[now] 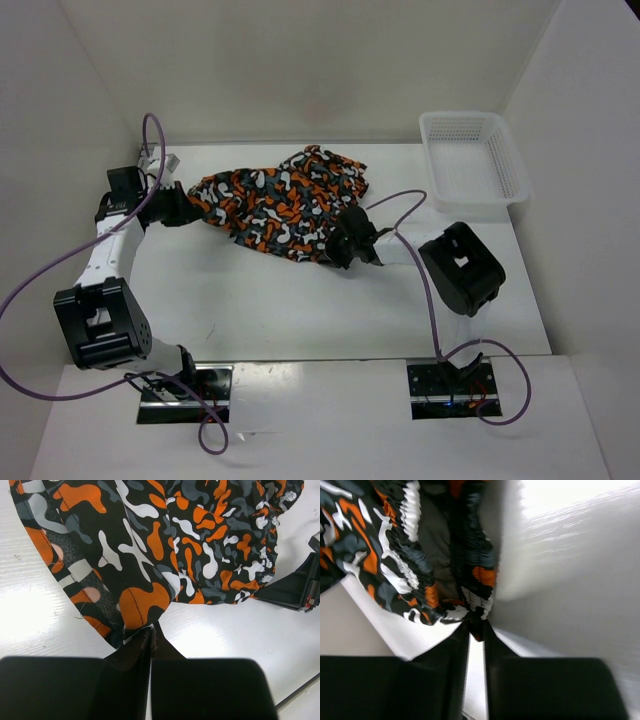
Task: Fold and stack the shorts
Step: Flatten the shorts out
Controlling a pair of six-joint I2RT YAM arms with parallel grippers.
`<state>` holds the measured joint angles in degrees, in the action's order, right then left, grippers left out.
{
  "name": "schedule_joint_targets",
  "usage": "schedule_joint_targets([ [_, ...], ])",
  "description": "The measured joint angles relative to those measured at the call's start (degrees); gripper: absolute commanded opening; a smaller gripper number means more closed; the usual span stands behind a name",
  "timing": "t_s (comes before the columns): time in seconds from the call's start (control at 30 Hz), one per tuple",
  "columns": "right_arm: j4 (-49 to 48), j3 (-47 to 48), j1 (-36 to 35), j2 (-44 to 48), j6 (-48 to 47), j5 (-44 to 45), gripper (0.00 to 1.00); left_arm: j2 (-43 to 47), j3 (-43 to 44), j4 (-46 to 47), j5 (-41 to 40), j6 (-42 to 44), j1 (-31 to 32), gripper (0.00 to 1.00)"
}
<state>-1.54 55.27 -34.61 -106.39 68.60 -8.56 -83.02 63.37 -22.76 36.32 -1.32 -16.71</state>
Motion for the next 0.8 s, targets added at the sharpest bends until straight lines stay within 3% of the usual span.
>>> schedule_joint_targets([
  [0.07,0.50,0.50,0.28,-0.17,0.09,0.85,0.00,0.02,0.00,0.00,0.00,0.00,0.00,0.00],
  [0.33,2.91,0.42,0.81,1.88,-0.94,5.33,0.00,0.02,-0.02,-0.81,-0.09,0.00,-0.37,0.00],
  [0.57,10.84,-9.62,1.42,21.57,-2.62,12.39,0.00,-2.89,-1.51,-2.12,-0.55,0.04,-0.42,0.01],
  [0.73,15.87,-14.58,1.51,30.03,-2.45,16.55,0.00,-5.79,-9.01,-3.32,-1.57,0.04,-0.74,0.29],
  [0.77,17.09,-14.91,1.51,30.16,-2.43,17.33,0.00,-5.68,-9.81,-4.17,-2.19,0.15,-0.79,0.54],
  [0.8,17.99,-15.21,1.51,30.14,-2.45,18.14,0.00,-5.25,-10.12,-4.81,-2.95,0.59,-0.83,0.70],
])
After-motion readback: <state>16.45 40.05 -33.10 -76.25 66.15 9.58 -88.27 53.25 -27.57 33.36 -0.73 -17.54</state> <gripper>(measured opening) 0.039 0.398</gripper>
